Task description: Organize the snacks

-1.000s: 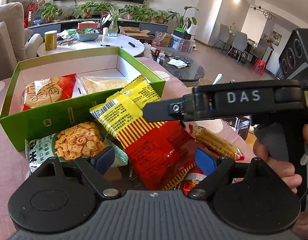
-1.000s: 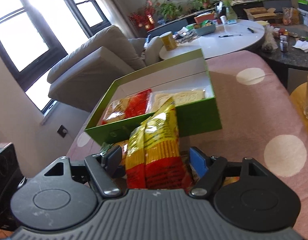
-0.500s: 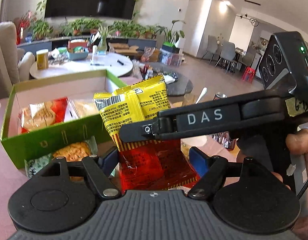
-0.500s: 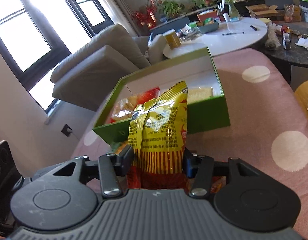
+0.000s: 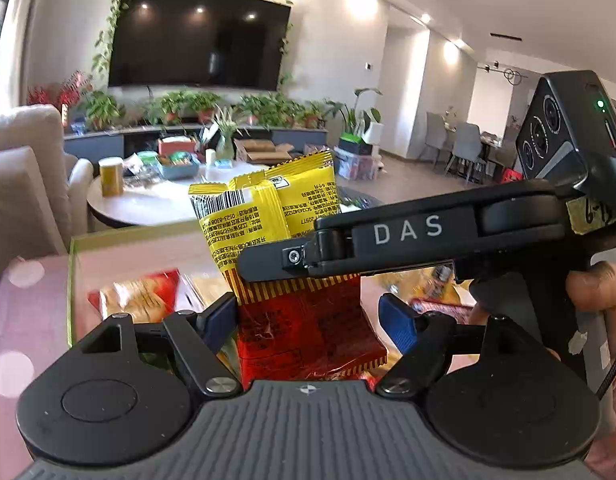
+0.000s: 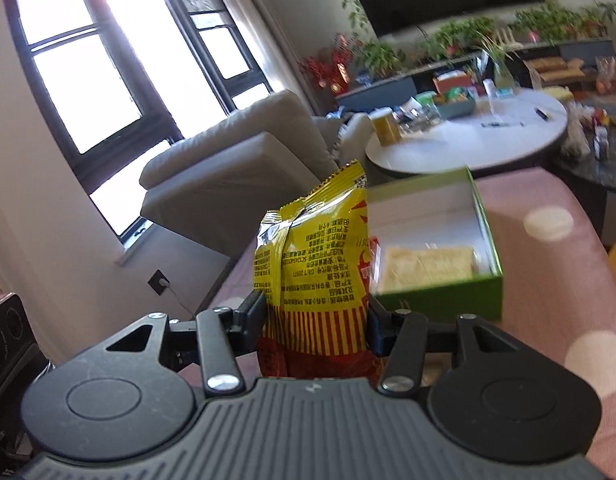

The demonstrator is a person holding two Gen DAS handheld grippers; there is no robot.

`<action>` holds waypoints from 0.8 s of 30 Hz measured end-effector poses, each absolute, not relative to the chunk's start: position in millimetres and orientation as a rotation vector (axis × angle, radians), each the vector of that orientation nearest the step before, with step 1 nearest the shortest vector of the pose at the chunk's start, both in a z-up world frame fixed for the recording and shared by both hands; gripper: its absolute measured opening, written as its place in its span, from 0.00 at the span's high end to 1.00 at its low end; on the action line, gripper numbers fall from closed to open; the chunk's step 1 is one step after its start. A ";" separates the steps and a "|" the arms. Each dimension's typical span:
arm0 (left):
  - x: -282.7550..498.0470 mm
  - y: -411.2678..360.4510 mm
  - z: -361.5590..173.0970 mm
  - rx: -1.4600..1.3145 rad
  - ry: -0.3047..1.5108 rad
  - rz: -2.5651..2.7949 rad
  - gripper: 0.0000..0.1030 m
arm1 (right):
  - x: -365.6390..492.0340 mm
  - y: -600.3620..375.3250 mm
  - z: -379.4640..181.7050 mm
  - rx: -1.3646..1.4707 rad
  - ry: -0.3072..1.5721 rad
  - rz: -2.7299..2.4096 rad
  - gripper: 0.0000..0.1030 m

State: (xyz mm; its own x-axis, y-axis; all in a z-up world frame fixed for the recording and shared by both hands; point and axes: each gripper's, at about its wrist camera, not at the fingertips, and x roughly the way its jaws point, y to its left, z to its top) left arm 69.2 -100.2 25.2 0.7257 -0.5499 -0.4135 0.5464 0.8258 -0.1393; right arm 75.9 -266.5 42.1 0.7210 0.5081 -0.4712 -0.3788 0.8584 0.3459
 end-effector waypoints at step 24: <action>187.8 -118.8 22.3 -0.032 0.504 -0.563 0.28 | 177.0 -279.5 43.0 0.243 0.606 0.513 0.50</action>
State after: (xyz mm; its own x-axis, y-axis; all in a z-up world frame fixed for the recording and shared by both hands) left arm 187.8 -118.8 22.3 0.7281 -0.5184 -0.4485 0.5030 0.8486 -0.1641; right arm 177.0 -279.5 43.0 0.7028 0.5255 -0.4795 -0.3865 0.8479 0.3628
